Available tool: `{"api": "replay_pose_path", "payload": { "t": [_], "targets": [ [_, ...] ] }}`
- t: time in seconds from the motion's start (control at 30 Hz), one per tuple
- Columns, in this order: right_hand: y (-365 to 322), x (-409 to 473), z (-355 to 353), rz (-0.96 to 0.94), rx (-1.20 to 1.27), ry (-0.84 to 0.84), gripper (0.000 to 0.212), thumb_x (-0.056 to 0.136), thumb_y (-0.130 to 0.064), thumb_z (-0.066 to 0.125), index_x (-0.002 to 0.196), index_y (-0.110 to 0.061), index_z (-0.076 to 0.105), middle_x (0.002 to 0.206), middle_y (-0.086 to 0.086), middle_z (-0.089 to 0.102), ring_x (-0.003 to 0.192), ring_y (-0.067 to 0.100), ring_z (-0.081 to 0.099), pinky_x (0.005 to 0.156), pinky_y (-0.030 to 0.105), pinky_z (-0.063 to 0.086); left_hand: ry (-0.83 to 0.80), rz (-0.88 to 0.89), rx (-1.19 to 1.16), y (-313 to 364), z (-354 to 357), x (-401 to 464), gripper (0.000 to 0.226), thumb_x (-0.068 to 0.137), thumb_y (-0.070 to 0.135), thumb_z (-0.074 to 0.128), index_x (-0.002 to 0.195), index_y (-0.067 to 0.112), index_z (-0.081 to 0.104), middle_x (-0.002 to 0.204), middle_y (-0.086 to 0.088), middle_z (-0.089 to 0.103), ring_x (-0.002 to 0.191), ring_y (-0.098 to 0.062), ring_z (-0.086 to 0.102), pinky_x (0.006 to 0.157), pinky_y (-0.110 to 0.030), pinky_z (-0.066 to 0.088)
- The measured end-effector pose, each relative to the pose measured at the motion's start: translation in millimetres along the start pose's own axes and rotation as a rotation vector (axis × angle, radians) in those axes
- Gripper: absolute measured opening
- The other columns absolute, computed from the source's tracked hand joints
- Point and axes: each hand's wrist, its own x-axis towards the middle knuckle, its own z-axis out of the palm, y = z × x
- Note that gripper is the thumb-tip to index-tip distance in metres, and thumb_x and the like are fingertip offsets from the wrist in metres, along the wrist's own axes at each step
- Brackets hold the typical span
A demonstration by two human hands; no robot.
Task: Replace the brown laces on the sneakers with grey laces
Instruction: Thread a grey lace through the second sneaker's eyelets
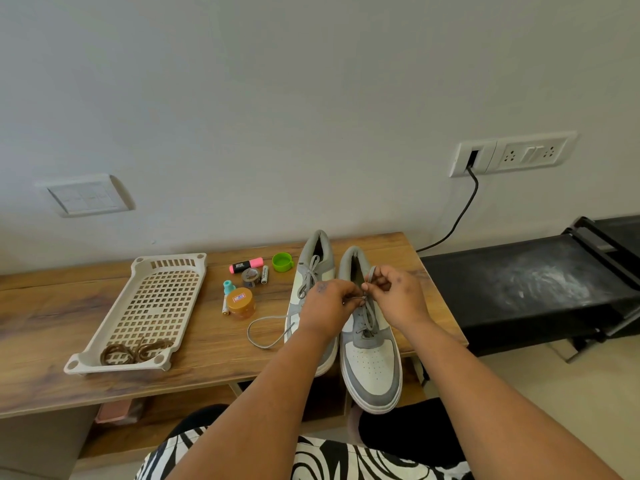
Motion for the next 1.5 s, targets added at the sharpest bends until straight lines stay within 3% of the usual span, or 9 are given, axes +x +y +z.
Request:
{"api": "replay_pose_path", "payload": {
  "t": [0.2, 0.5, 0.83, 0.93, 1.0, 1.1, 1.2, 1.33, 1.5],
  "targets": [
    [6.4, 4.7, 1.3, 0.041, -0.069, -0.039, 0.012, 0.083, -0.018, 0.076, 0.089, -0.012, 0.067, 0.077, -0.002, 0.068, 0.073, 0.010, 0.064, 0.062, 0.018, 0.050, -0.001, -0.039, -0.015, -2.5, 4.1, -1.0, 0.011, 0.087, 0.029, 0.071, 0.094, 0.022, 0.076, 0.086, 0.003, 0.073, 0.081, -0.013, 0.065, 0.075, -0.031, 0.054],
    [2.4, 1.6, 1.8, 0.071, -0.125, -0.102, 0.015, 0.088, -0.024, 0.071, 0.085, -0.010, 0.067, 0.078, -0.004, 0.058, 0.073, 0.010, 0.056, 0.063, 0.020, 0.044, -0.030, -0.043, -0.099, -5.0, 1.2, -3.6, 0.013, 0.086, 0.022, 0.074, 0.098, 0.017, 0.077, 0.089, 0.002, 0.074, 0.078, -0.004, 0.062, 0.074, -0.018, 0.048],
    [-2.0, -1.6, -21.7, 0.005, -0.299, -0.247, 0.016, 0.089, -0.033, 0.068, 0.100, -0.023, 0.073, 0.102, -0.006, 0.054, 0.096, 0.011, 0.053, 0.078, 0.024, 0.038, -0.059, -0.103, -0.257, -8.6, 2.0, -4.3, 0.013, 0.086, 0.020, 0.074, 0.097, 0.014, 0.077, 0.089, 0.001, 0.075, 0.083, -0.010, 0.068, 0.082, -0.036, 0.056],
    [-5.2, -7.3, -30.4, 0.161, -0.093, -0.046, 0.017, 0.082, -0.031, 0.076, 0.093, -0.020, 0.070, 0.092, -0.011, 0.061, 0.083, 0.005, 0.057, 0.066, 0.017, 0.041, -0.075, -0.112, -0.255, -3.9, -3.8, -6.0, 0.012, 0.087, 0.018, 0.073, 0.097, 0.012, 0.077, 0.088, 0.002, 0.073, 0.082, -0.009, 0.065, 0.083, -0.033, 0.055],
    [-7.5, -12.3, -29.9, 0.162, -0.068, -0.107, 0.015, 0.078, -0.027, 0.080, 0.085, -0.018, 0.070, 0.082, -0.008, 0.064, 0.077, 0.008, 0.059, 0.064, 0.018, 0.045, -0.079, -0.112, -0.239, -3.3, -5.3, -6.3, 0.012, 0.088, 0.019, 0.072, 0.098, 0.014, 0.076, 0.089, 0.003, 0.073, 0.080, -0.008, 0.064, 0.082, -0.034, 0.055],
    [-12.4, -21.0, -15.8, 0.136, -0.125, -0.288, 0.014, 0.073, -0.032, 0.084, 0.077, -0.024, 0.074, 0.072, -0.006, 0.070, 0.069, 0.007, 0.063, 0.063, 0.021, 0.051, -0.089, -0.127, -0.188, -4.4, -5.7, -5.5, 0.012, 0.088, 0.023, 0.071, 0.098, 0.019, 0.076, 0.090, 0.005, 0.073, 0.072, -0.007, 0.060, 0.079, -0.035, 0.056],
    [-16.6, -23.1, -2.0, 0.142, -0.217, -0.162, 0.019, 0.071, -0.038, 0.084, 0.071, -0.023, 0.073, 0.063, -0.008, 0.067, 0.060, 0.003, 0.061, 0.055, 0.018, 0.046, -0.108, -0.158, -0.196, -5.1, -5.6, -3.5, 0.011, 0.088, 0.024, 0.071, 0.097, 0.022, 0.076, 0.088, 0.006, 0.073, 0.079, -0.010, 0.065, 0.081, -0.036, 0.056],
    [-18.3, -26.4, 10.1, 0.169, -0.302, -0.048, 0.023, 0.078, -0.037, 0.077, 0.064, -0.021, 0.067, 0.062, -0.006, 0.065, 0.060, 0.010, 0.062, 0.057, 0.032, 0.055, -0.113, -0.179, -0.236, -7.9, -2.8, -2.7, 0.009, 0.086, 0.024, 0.074, 0.094, 0.022, 0.077, 0.087, 0.008, 0.073, 0.084, -0.012, 0.067, 0.084, -0.040, 0.056],
    [-18.1, -25.9, 11.1, 0.162, -0.374, -0.020, 0.028, 0.081, -0.043, 0.072, 0.064, -0.022, 0.065, 0.062, -0.007, 0.062, 0.060, 0.009, 0.058, 0.053, 0.026, 0.048, -0.122, -0.198, -0.225, -11.7, -0.6, 0.2, 0.009, 0.087, 0.028, 0.072, 0.095, 0.024, 0.077, 0.088, 0.008, 0.073, 0.086, -0.011, 0.065, 0.085, -0.039, 0.055]
  ]
}}
